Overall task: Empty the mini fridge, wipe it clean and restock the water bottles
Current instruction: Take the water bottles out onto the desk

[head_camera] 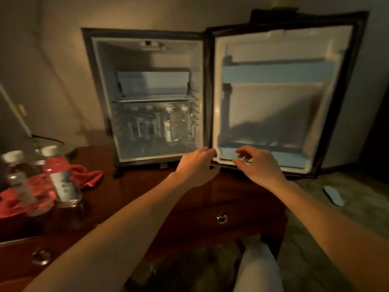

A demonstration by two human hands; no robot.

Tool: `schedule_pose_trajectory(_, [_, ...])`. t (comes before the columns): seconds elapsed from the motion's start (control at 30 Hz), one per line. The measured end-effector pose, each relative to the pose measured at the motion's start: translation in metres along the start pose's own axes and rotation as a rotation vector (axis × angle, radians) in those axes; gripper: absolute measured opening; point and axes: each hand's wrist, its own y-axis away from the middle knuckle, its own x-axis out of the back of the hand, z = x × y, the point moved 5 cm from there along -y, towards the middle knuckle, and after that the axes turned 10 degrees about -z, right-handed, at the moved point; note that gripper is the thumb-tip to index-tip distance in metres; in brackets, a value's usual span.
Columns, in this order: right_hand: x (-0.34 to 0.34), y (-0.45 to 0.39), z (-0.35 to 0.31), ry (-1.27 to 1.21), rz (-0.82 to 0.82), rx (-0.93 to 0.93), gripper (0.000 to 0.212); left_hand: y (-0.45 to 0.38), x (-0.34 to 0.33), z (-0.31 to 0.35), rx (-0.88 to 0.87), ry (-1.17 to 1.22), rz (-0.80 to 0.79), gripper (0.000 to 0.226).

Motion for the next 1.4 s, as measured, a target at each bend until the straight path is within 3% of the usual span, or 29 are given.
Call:
schedule_pose_trajectory(0.47, [-0.107, -0.117, -0.09, -0.107, -0.228, 0.032, 0.035, 0.043, 0.038, -0.194, 0.36, -0.112, -0.033, 0.041])
schedule_pose_trajectory(0.97, [-0.17, -0.213, -0.099, -0.132, -0.331, -0.02, 0.038, -0.004, 0.019, -0.275, 0.464, -0.025, -0.021, 0.041])
schedule_pose_trajectory(1.17, [-0.175, -0.235, -0.1, -0.185, -0.248, -0.028, 0.026, -0.022, 0.017, -0.283, 0.519, 0.073, -0.015, 0.053])
schedule_pose_trajectory(1.4, [-0.158, -0.259, -0.092, -0.21, -0.001, -0.001, 0.02, -0.062, 0.013, -0.274, 0.501, 0.175, 0.007, 0.05])
